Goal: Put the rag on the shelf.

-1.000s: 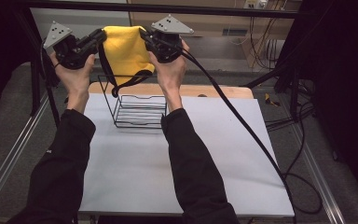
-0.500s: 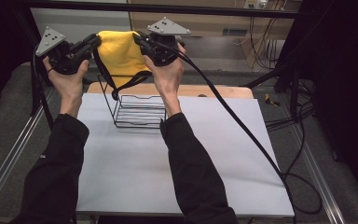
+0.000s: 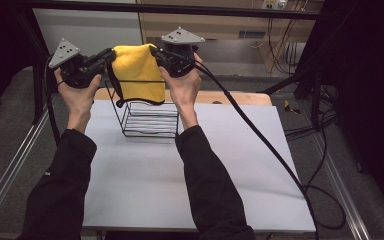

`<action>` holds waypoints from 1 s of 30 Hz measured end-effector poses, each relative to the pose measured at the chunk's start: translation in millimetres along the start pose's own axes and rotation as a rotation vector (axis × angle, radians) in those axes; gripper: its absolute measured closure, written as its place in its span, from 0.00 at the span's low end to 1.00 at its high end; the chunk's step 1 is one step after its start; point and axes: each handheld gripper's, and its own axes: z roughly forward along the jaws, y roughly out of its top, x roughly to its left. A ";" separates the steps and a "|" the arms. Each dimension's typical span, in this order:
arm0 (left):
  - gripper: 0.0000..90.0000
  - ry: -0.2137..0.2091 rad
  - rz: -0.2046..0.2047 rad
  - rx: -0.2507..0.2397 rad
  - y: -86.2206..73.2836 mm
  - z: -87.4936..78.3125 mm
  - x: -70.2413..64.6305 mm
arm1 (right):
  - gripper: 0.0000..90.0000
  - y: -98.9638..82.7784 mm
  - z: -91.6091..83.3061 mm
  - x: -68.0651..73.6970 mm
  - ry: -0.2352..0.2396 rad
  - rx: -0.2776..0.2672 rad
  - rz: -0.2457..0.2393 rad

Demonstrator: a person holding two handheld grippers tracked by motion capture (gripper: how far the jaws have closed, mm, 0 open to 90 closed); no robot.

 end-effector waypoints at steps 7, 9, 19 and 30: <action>0.90 -0.020 0.001 0.003 0.7 -3.6 -5.3 | 0.93 -8.4 -6.2 -4.4 0.021 -0.006 0.011; 0.90 -0.021 0.001 0.001 1.1 -6.0 -7.1 | 0.92 -7.8 -8.8 -4.1 0.032 -0.009 0.002; 0.89 -0.054 0.000 0.033 -1.7 -17.3 -13.7 | 0.92 -8.1 -22.9 1.2 0.086 0.023 -0.034; 0.87 -0.062 -0.024 0.124 -8.1 -31.5 -18.5 | 0.92 -17.9 -33.2 13.4 0.175 0.088 -0.041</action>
